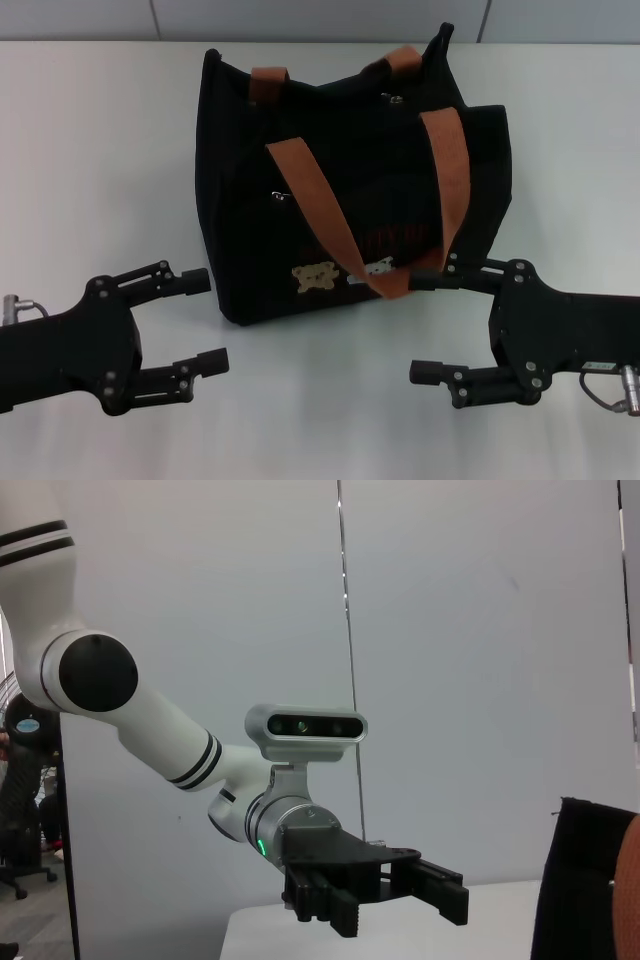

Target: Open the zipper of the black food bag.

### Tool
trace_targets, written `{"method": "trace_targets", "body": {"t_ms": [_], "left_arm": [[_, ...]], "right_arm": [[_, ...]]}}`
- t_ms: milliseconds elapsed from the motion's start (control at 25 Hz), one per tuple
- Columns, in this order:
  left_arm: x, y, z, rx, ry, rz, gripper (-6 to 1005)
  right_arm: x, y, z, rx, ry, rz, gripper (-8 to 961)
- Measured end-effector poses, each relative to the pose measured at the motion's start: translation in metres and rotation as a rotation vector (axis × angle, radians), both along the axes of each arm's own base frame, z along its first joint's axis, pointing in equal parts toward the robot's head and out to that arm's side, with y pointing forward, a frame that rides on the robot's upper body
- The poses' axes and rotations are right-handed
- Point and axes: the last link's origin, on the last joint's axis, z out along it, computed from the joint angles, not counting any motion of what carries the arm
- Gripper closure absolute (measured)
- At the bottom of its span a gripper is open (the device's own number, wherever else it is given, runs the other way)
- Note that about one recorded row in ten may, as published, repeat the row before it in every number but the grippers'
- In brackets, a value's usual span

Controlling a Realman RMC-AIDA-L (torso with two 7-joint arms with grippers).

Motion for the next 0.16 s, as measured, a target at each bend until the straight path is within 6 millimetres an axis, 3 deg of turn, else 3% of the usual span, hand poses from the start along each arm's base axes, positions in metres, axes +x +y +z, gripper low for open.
{"method": "trace_targets", "body": {"t_ms": [160], "left_arm": [[0.0011,0.0007,-0.0008,0.0,-0.003,-0.002,197]], "right_arm": [[-0.0007,0.0008,0.0001,0.002,0.002,0.001,123]]}}
